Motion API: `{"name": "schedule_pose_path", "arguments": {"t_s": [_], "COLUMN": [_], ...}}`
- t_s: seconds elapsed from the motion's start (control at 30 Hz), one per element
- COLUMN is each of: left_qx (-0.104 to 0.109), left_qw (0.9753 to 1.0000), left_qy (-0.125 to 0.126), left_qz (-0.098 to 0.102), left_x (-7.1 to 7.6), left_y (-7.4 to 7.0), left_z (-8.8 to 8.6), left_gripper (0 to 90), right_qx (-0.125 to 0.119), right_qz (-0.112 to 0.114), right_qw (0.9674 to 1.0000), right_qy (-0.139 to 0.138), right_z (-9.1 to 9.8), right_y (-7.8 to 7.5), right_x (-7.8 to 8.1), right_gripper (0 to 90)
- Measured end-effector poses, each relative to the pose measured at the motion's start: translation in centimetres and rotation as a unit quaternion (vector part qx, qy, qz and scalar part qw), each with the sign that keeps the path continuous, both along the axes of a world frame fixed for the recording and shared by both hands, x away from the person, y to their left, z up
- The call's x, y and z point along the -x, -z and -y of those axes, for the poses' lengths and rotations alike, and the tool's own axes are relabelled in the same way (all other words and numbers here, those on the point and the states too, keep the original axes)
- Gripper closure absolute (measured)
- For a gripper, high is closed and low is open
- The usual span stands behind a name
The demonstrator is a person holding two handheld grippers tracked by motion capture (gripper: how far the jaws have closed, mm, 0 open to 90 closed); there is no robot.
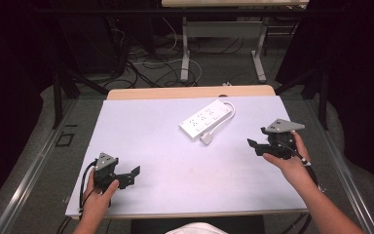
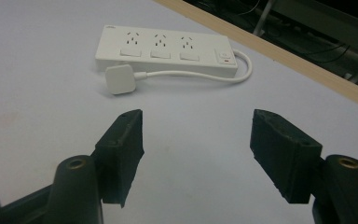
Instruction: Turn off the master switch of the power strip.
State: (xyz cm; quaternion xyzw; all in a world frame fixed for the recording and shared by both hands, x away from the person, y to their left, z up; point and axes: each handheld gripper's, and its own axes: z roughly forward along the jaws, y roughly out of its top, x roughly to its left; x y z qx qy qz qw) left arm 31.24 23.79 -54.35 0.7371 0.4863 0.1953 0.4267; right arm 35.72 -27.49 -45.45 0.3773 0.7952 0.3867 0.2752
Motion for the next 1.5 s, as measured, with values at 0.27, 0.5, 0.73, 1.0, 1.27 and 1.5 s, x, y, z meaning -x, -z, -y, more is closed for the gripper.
{"name": "schedule_pose_path", "arguments": {"t_s": [0.27, 0.5, 0.73, 1.0, 1.27, 1.5], "left_qx": [0.001, 0.0, 0.0, 0.0, 0.005, 0.006], "left_qw": [1.0, 1.0, 1.0, 1.0, 1.0, 1.0], "left_qy": [0.0, 0.003, 0.005, 0.007, 0.003, 0.003], "left_qz": [0.001, 0.0, 0.001, -0.002, 0.0, 0.0], "left_x": [0.0, 0.0, 0.0, 0.0, 0.0, 0.1], "left_y": [0.0, 0.0, 0.0, 0.0, -0.1, -0.1], "left_z": [0.0, 0.1, 0.2, 0.2, 0.1, 0.1], "left_gripper": [5.9, 5.9, 5.9, 5.8, 5.8, 5.9], "right_qx": [0.01, 0.01, 0.02, 0.022, 0.018, 0.017], "right_qz": [-0.006, -0.015, -0.025, -0.042, -0.055, -0.06], "right_qw": [0.9999, 0.9998, 0.9994, 0.9989, 0.9983, 0.9981], "right_qy": [-0.007, -0.012, -0.015, -0.002, -0.002, 0.004], "right_z": [-0.5, -1.3, -2.4, -3.6, -4.8, -5.6], "right_y": [-1.0, -1.7, -2.5, -2.8, -3.2, -3.9], "right_x": [-1.3, -2.4, -3.5, -5.3, -6.9, -8.4], "right_gripper": [33.7, 34.2, 35.3, 35.9, 37.5, 41.7]}}
